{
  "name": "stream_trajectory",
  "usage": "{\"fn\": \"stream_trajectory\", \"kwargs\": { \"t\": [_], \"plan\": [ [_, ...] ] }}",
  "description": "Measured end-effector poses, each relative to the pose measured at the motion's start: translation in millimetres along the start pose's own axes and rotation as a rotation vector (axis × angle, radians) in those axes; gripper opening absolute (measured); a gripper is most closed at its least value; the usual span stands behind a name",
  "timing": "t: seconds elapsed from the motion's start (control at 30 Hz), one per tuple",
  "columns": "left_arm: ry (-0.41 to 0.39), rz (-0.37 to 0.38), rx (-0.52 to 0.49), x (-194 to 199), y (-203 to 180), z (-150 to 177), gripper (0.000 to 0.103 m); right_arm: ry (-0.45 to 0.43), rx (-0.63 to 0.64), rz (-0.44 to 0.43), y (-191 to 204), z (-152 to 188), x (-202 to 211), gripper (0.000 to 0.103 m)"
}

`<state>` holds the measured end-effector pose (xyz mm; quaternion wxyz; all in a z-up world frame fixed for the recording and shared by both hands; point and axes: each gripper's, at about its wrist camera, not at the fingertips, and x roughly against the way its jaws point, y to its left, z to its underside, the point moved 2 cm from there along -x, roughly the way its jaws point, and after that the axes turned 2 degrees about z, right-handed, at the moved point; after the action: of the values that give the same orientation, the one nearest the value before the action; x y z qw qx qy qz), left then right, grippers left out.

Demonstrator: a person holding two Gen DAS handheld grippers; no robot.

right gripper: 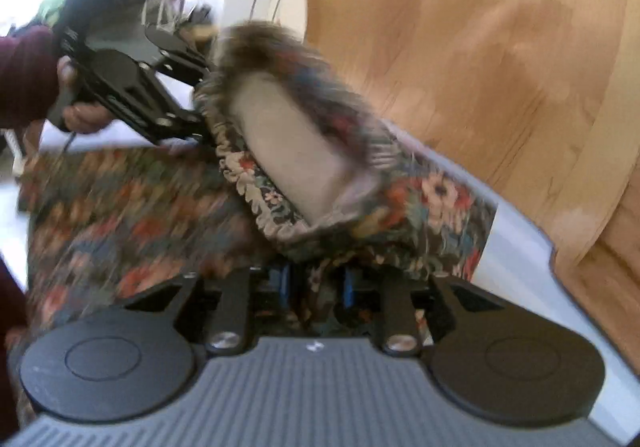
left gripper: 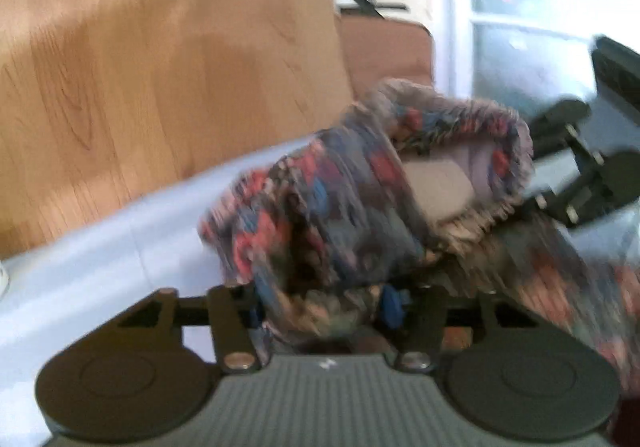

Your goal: Fold small clothes

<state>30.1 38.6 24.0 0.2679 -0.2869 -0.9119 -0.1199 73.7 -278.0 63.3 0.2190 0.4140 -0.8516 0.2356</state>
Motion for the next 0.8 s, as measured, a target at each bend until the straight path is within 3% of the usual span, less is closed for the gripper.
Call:
{"fn": "stream_trajectory", "kwargs": {
  "t": [0.13, 0.23, 0.3, 0.4, 0.5, 0.57, 0.63, 0.77, 0.8],
  "plan": [
    [-0.025, 0.031, 0.052, 44, 1, 21, 0.081, 0.006, -0.079, -0.032, -4, 10, 39, 0.041],
    [-0.106, 0.0, 0.143, 81, 24, 27, 0.086, -0.022, -0.116, -0.011, -10, 16, 69, 0.043],
    [-0.14, -0.01, 0.259, 93, 46, 23, 0.088, -0.061, -0.174, -0.005, -16, 13, 80, 0.043],
    [-0.159, 0.031, 0.465, 88, 81, 8, 0.088, -0.155, -0.293, -0.003, -33, 6, 85, 0.043],
    [-0.165, 0.093, 0.603, 49, 96, -19, 0.084, -0.239, -0.421, 0.01, -43, -10, 62, 0.043],
    [-0.14, 0.092, 0.574, 24, 90, -31, 0.076, -0.265, -0.462, 0.013, -42, -15, 47, 0.043],
    [-0.046, 0.084, 0.525, -5, 78, -37, 0.062, -0.256, -0.444, 0.011, -38, -20, 32, 0.043],
    [0.083, 0.08, 0.464, -46, 63, -37, 0.063, -0.214, -0.419, -0.047, -39, -19, 29, 0.043],
    [0.083, 0.076, 0.45, -47, 62, -37, 0.07, -0.235, -0.429, -0.067, -44, -18, 38, 0.043]
  ]
}}
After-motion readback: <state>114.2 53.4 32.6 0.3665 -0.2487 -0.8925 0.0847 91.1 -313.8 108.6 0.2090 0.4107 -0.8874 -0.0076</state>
